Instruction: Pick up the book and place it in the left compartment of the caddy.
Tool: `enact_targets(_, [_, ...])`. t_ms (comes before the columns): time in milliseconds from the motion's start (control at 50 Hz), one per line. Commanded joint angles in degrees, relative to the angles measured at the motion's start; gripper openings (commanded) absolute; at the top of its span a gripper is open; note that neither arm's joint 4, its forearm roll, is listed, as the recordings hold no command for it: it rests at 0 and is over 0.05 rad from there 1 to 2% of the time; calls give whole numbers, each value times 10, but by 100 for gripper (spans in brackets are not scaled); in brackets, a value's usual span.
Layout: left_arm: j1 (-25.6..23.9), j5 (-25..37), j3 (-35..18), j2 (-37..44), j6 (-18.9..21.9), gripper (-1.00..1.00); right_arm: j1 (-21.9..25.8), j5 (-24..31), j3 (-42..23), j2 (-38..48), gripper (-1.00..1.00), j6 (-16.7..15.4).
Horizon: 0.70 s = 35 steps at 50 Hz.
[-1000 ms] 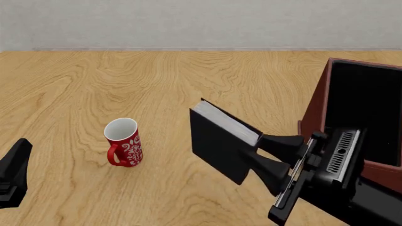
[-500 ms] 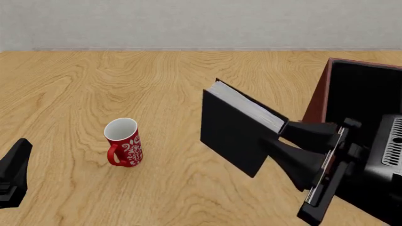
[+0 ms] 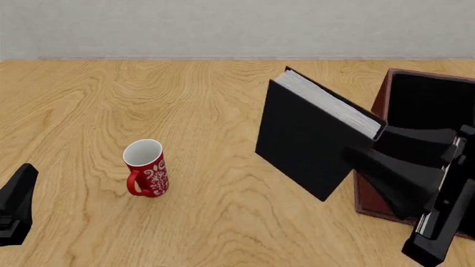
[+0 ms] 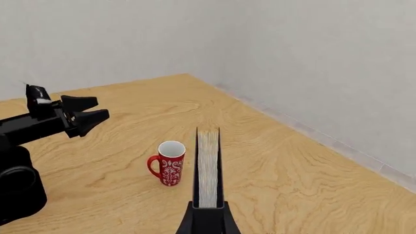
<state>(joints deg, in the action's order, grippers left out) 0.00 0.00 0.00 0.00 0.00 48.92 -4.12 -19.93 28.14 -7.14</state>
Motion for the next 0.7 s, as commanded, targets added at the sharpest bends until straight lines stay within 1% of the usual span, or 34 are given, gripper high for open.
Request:
enact_targets(20, [0,0,0,0,0,100,-21,55,-32,-40,-100,3])
enact_targets(100, [0,0,0,0,0,100,-27,73,-40,-52,-100,4])
enact_targets(220, [0,0,0,0,0,100,-43,115,-57,-85,-100,4])
enact_targets(260, [0,0,0,0,0,100,-45,119,-59,-89,-100,3])
enact_targets(280, [0,0,0,0,0,100,-54,133,-62,-104,-100,-1])
enact_targets(460, [0,0,0,0,0,100,-72,176,-73,-141,-100,-5])
enact_targets(540, [0,0,0,0,0,100,-87,202,-84,-160,-100,-11])
enact_targets(700, [0,0,0,0,0,100,-113,237,-92,-192,-100,-13])
